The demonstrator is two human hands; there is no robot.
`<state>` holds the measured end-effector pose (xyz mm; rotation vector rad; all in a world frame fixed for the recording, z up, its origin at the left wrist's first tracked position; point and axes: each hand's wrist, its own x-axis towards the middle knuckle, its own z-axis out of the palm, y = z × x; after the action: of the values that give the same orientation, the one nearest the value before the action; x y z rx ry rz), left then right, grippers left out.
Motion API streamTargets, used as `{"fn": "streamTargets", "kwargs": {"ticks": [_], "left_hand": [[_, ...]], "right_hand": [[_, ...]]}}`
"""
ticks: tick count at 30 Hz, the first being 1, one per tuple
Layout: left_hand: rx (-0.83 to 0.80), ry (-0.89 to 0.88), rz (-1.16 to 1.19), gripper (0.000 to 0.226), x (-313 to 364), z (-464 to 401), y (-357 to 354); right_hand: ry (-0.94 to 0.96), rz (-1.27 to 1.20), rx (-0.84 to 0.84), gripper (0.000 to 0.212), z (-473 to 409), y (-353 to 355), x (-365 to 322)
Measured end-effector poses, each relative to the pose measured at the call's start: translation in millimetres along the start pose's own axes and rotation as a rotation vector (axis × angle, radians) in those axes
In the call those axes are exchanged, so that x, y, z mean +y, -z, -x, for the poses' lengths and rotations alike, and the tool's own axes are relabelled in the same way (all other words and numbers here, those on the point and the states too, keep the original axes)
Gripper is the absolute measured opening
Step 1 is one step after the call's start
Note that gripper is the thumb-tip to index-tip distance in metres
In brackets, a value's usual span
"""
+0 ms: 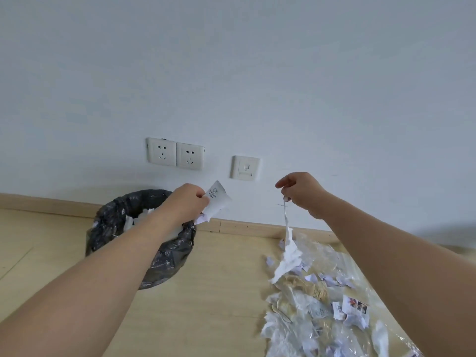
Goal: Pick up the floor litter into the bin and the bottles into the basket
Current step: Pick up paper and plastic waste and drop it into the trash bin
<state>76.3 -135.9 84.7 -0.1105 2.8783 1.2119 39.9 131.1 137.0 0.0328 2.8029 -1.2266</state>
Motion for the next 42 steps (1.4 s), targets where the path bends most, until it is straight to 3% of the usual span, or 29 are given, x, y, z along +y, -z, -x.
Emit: {"fn": "streamTargets", "kwargs": {"ticks": [4, 10, 14, 17, 23, 27, 30, 32, 36, 39, 42], "left_hand": [[0.117, 0.061, 0.077, 0.027, -42, -5, 30], [0.245, 0.139, -0.011, 0.021, -104, -9, 73], [0.253, 0.226, -0.085, 0.012, -142, -9, 79], [0.255, 0.231, -0.142, 0.018, -162, -13, 75], [0.105, 0.12, -0.457, 0.005, -184, -14, 52], [0.073, 0.061, -0.546, 0.023, -196, -17, 41], [-0.052, 0.087, -0.529, 0.025, -211, -19, 32], [-0.111, 0.095, -0.665, 0.017, -219, -18, 27], [-0.108, 0.126, -0.829, 0.017, -222, -23, 23], [-0.031, 0.104, -0.825, 0.019, -215, -30, 25], [0.072, 0.069, -0.798, 0.018, -200, -35, 24]], "right_hand": [[-0.019, -0.154, 0.03, 0.029, -15, -24, -58], [0.041, -0.341, -0.002, 0.027, -38, -61, -153], [0.068, -0.459, -0.034, 0.026, -50, -97, -200], [0.071, -0.462, -0.074, 0.027, -56, -136, -215], [0.004, -0.346, -0.076, 0.032, -76, -222, -184], [0.026, -0.027, -0.105, 0.031, -83, -272, -135], [0.064, 0.349, -0.349, 0.03, -81, -313, -100], [0.074, 0.543, -0.521, 0.034, -78, -337, -85], [0.074, 0.591, -0.609, 0.033, -77, -357, -78], [0.126, 0.602, -0.577, 0.023, -78, -346, -83], [0.177, 0.537, -0.478, 0.031, -75, -309, -91]]}}
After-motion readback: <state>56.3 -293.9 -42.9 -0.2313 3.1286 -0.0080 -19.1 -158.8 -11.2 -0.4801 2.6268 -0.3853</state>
